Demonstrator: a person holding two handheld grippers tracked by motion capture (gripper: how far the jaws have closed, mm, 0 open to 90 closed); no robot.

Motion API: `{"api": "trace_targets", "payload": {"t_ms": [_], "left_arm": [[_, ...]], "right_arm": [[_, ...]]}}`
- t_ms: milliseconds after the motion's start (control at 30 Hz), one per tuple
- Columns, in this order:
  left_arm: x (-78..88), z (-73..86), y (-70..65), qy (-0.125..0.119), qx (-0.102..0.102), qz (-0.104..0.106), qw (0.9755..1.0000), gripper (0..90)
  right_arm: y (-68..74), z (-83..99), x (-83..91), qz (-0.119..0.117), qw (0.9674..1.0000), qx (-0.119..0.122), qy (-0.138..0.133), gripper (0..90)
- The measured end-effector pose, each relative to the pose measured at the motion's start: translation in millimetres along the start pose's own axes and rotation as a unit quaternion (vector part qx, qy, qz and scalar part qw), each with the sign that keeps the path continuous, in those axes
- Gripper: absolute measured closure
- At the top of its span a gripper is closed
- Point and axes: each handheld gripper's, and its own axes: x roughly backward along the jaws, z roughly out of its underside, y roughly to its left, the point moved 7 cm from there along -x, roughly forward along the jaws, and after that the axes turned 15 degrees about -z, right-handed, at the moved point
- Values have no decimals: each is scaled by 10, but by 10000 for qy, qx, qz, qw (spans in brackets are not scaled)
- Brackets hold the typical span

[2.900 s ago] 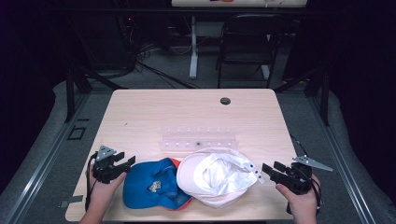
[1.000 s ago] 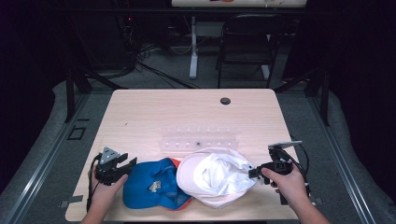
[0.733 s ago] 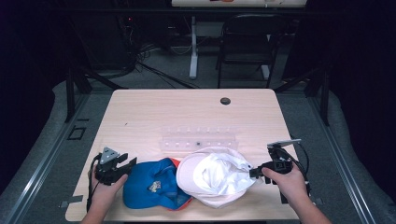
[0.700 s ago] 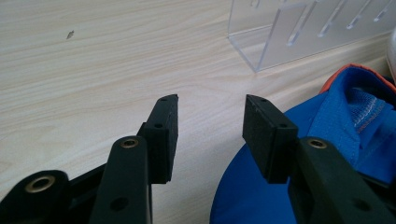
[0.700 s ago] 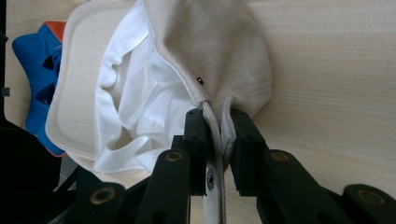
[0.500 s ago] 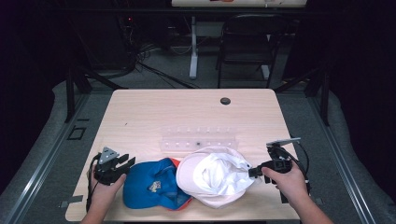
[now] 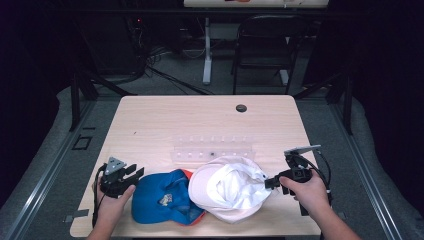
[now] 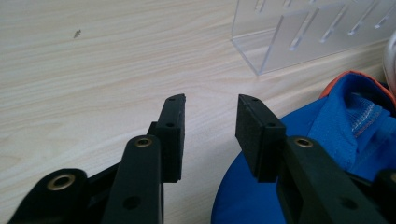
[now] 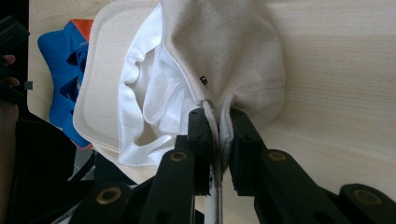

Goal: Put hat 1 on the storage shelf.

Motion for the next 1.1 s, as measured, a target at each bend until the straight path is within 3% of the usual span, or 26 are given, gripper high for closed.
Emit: {"api": "trace_targets", "payload": {"t_ms": [200, 300, 333, 400, 567, 700, 833, 1100], "left_arm": [[-7, 14, -2, 53, -87, -36, 9999, 671], [-8, 13, 8, 38, -75, 3, 10000, 694], [-11, 13, 17, 8, -61, 20, 10000, 694], [-10, 20, 31, 18, -56, 15, 10000, 692], [-19, 19, 43, -35, -13, 8, 10000, 682], [-27, 23, 16, -42, -65, 10, 10000, 650], [-29, 28, -4, 12, -143, -8, 9999, 616], [-17, 42, 2, 100, -173, 119, 9997, 702]], "right_arm": [[83, -3, 18, -159, 9997, -157, 30, 813], [122, -27, 49, -212, 9998, -45, 39, 813], [141, -43, 40, -230, 9997, -94, -75, 812], [158, -44, 66, -218, 9997, -62, 33, 813], [220, -60, 73, -174, 9997, -188, -8, 814], [294, -98, 104, 133, 9999, -18, 55, 812], [350, -117, 121, 248, 9996, 66, 122, 813], [555, -161, 185, 568, 9976, 245, 312, 814]]}}
